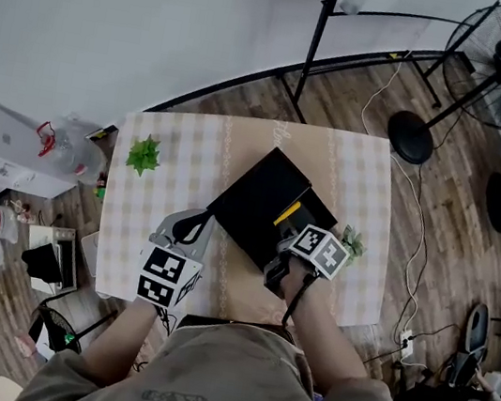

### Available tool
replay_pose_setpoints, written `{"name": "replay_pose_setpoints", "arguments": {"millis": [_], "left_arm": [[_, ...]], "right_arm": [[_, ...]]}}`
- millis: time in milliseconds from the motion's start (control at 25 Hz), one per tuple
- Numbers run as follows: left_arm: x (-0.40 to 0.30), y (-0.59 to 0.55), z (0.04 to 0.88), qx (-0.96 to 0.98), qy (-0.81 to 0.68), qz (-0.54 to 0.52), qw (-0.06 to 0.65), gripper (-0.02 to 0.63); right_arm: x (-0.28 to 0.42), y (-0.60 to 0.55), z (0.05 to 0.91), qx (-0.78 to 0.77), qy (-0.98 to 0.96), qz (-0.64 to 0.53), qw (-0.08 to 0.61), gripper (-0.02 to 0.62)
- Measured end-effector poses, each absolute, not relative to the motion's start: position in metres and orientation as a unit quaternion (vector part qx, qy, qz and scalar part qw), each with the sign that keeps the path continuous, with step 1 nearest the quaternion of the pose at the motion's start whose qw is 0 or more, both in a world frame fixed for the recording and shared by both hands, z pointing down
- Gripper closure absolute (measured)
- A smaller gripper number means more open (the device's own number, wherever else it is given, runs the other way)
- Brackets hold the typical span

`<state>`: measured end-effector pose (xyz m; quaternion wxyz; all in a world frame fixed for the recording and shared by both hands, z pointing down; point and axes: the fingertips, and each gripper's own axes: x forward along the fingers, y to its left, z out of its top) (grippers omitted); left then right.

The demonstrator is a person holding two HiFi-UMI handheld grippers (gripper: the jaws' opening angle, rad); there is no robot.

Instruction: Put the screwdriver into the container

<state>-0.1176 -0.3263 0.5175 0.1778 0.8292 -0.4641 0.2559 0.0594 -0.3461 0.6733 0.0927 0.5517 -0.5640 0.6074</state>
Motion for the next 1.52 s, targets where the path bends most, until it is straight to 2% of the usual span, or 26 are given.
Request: {"name": "replay_pose_setpoints", "arguments": {"millis": [280, 560, 760, 1240, 1520], "left_arm": [[-0.114, -0.335, 0.49, 0.841, -0.465, 0.234, 0.15, 0.605], [-0.109, -0.341, 0.442, 0.854, -0.468, 0.196, 0.115, 0.605], [-0.109, -0.338, 0.403, 0.861, -0.473, 0.163, 0.09, 0.604], [-0.114, -0.326, 0.293, 0.872, -0.482, 0.086, 0.013, 0.605], [-0.125, -0.316, 0.264, 0.872, -0.485, 0.067, -0.015, 0.604]], "right_arm": [[0.061, -0.349, 0.592, 0.535, -0.682, 0.49, 0.092, 0.485], [0.047, -0.347, 0.492, 0.503, -0.799, 0.307, 0.118, 0.523], [0.044, -0.341, 0.425, 0.499, -0.837, 0.204, 0.095, 0.549], [0.048, -0.316, 0.286, 0.491, -0.871, 0.027, 0.007, 0.568], [0.052, -0.304, 0.259, 0.49, -0.872, 0.0, -0.005, 0.568]]}}
